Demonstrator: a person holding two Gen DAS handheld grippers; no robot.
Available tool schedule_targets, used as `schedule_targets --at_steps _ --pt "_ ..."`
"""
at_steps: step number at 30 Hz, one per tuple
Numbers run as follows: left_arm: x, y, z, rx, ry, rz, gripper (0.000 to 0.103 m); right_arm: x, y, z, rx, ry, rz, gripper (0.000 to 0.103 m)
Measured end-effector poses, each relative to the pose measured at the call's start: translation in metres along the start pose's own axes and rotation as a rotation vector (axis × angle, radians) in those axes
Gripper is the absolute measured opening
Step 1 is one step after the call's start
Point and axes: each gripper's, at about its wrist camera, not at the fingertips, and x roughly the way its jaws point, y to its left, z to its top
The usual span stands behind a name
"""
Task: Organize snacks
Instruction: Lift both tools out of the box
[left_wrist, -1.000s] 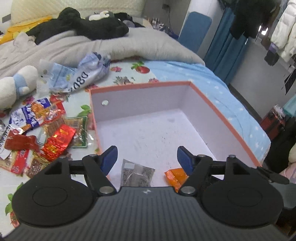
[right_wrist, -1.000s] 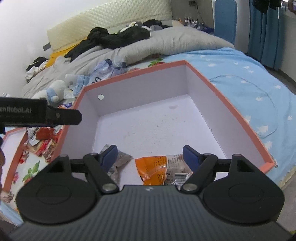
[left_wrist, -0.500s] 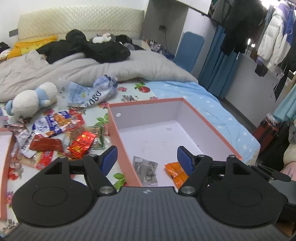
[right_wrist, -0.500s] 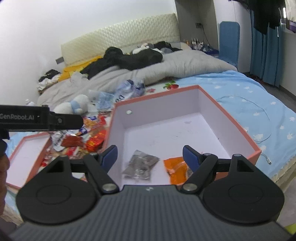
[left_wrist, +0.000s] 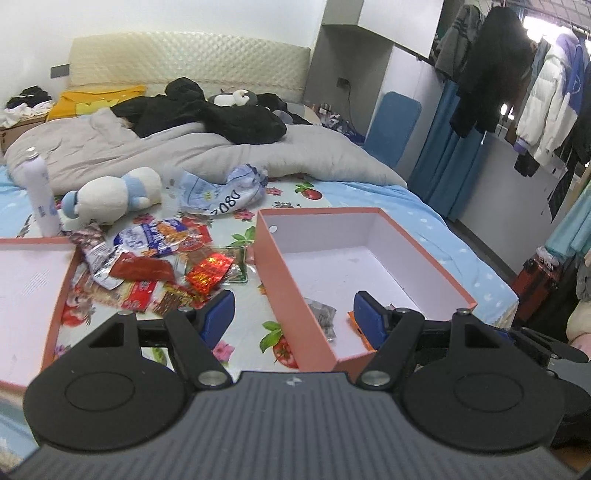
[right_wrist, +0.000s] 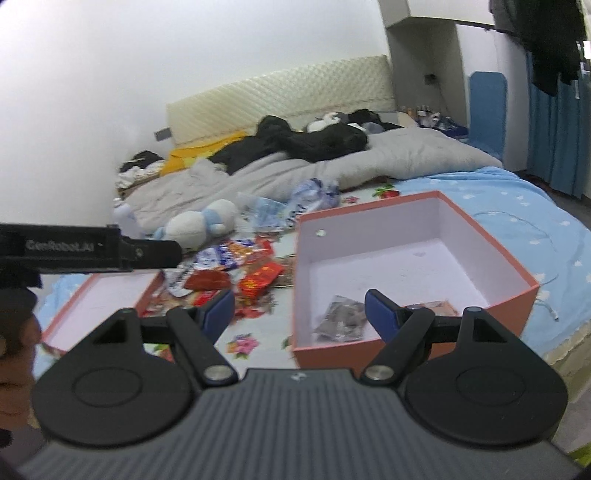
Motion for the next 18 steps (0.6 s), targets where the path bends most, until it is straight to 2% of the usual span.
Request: schedule_targets --at_steps 8,13,18 --pt "-0.035 0.017 -0.023 -0.023 -0.018 0.025 0.076 -0.010 0.035 -0.007 -0.070 -0.002 0.059 0.079" --pt "-0.053 0.039 -0.033 -0.075 -0.035 0.057 0.075 -0.008 0.048 -0.010 -0.090 0.002 0.105 0.079" --pt "-0.056 0.058 -0.053 -0.121 0.001 0.094 0.075 0.003 0.057 -0.022 -0.088 0.043 0.128 0.079"
